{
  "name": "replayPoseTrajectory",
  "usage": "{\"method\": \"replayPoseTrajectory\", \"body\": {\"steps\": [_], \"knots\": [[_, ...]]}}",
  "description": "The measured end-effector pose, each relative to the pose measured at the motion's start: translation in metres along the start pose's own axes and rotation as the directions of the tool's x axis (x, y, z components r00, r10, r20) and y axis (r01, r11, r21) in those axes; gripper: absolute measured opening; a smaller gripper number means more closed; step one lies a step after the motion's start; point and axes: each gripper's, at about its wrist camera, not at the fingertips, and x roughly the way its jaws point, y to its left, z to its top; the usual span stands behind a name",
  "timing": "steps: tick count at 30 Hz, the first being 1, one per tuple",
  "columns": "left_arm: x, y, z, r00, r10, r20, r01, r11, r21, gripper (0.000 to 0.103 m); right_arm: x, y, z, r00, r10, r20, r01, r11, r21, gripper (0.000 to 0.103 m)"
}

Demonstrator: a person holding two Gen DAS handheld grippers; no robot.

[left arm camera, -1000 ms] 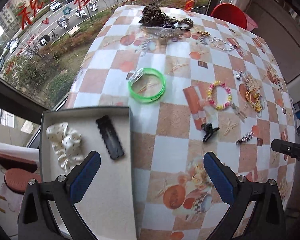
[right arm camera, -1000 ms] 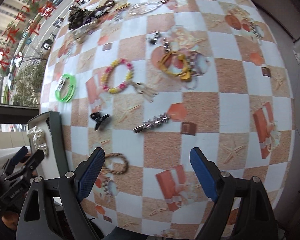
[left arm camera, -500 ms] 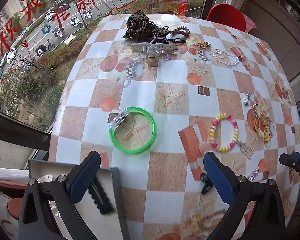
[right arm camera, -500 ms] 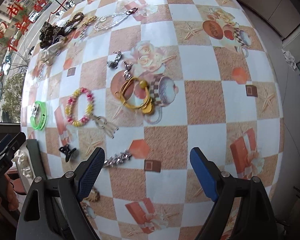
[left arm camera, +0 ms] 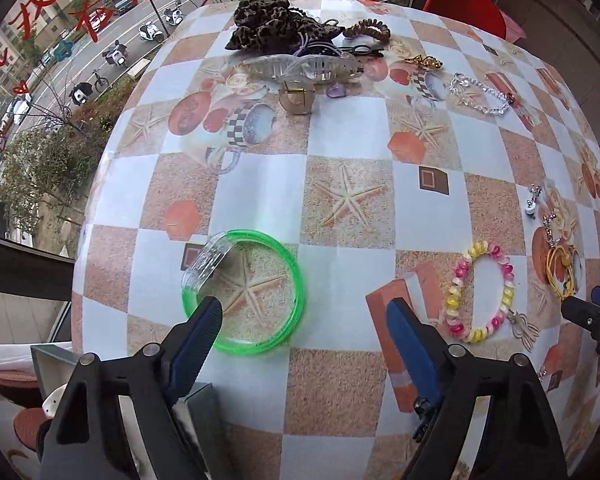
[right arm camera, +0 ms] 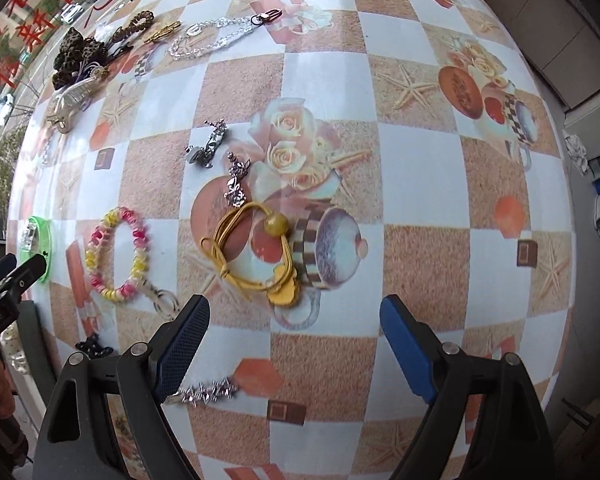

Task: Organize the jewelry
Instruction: 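Grasp the green bangle with the left tool while the right tool grasps the yellow beaded hair tie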

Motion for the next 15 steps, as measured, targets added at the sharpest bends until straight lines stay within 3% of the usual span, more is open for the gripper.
{"method": "replayPoseTrajectory", "body": {"steps": [2,11,15], "knots": [[0.008,-0.001,0.002,1.000,0.003,-0.013,-0.003,1.000,0.000,0.077,0.006,0.005,0.005,1.000,-0.009,0.005,0.010,1.000,-0.020,0.089],[0.027,0.005,0.006,0.999,-0.016,-0.040,0.015,0.999,-0.031,0.075,0.018,0.027,0.017,0.995,-0.081,0.061,0.086,0.992,-0.096,0.089],[0.027,0.003,0.005,0.999,-0.039,-0.034,0.038,0.999,-0.029,0.063,0.017,0.034,0.016,0.994,-0.080,0.076,0.087,0.991,-0.103,0.084]]}}
